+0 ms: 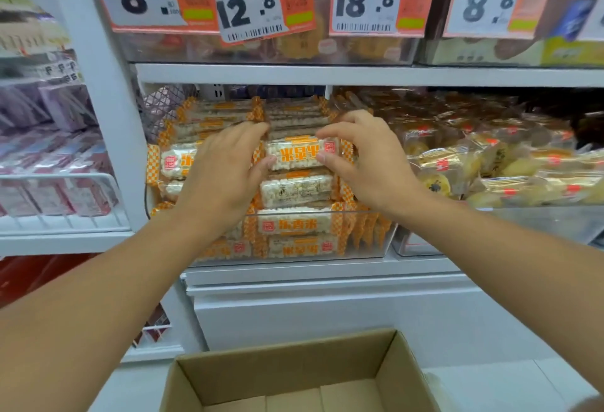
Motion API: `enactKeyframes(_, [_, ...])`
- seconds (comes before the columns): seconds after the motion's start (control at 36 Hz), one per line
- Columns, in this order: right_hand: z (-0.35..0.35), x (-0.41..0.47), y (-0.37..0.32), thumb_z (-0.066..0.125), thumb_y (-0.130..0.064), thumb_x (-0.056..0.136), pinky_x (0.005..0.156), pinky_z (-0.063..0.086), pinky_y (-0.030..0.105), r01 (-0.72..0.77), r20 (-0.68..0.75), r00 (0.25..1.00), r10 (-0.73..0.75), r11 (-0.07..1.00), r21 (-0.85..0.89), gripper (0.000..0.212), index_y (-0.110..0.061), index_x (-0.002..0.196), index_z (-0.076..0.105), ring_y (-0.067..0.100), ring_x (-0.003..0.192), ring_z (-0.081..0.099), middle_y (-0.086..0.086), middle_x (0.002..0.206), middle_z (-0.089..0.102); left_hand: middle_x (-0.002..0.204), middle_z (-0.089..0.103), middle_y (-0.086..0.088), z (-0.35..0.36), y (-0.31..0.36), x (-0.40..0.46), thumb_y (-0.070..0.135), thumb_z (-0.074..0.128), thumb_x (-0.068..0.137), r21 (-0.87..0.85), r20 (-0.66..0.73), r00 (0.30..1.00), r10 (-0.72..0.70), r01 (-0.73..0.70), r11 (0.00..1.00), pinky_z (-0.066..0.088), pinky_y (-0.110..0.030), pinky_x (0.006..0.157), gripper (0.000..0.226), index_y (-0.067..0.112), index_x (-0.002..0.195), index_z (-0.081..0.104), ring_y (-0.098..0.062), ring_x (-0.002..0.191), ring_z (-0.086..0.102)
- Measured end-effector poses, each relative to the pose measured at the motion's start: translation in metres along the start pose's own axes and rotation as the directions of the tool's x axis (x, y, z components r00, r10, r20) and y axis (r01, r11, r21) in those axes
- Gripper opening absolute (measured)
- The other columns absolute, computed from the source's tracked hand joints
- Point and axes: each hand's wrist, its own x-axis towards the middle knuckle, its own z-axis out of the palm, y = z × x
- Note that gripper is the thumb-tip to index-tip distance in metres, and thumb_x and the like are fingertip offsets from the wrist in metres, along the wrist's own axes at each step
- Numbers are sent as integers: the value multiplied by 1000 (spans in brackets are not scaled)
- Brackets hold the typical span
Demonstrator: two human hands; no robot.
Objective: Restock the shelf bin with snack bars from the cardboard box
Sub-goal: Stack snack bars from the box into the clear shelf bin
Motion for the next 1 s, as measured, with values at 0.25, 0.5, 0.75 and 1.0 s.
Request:
enactKeyframes(0.25, [1,-1,-3,67,-35,95,92,29,21,22,-28,999,-24,999,-47,32,-26,126,66,19,119,45,-3,123,55,142,56,-10,-6,8,-4,40,55,100,93,-48,998,42,-38,995,27,-48,119,51,11,142,52,-28,135,46])
enactKeyframes(0.5, [-4,-3,-9,66,-39,95,117,22,31,100,36,995,-97,993,-70,64,-23,153,41,20,148,26,1,157,37,152,46,-10,-6,14,-5,39,51,102,76,-51,996,-70,74,994,21,-48,123,58,11,152,40,-26,144,37])
enactKeyframes(0.75, [11,-2,-7,59,-29,101,107,41,47,252,106,966,-236,952,-177,46,-18,145,53,24,127,52,-1,137,61,147,47,-8,-4,11,-6,34,27,106,183,-35,995,-89,94,979,11,-54,123,50,12,150,38,-28,140,37])
enactKeyframes(1.0, [10,2,-18,64,-32,96,115,34,49,157,51,987,-150,973,-170,45,-26,141,58,20,131,52,-4,137,63,136,53,-10,-3,2,-6,32,23,90,225,20,984,-179,170,959,24,-57,116,60,12,144,42,-33,127,44])
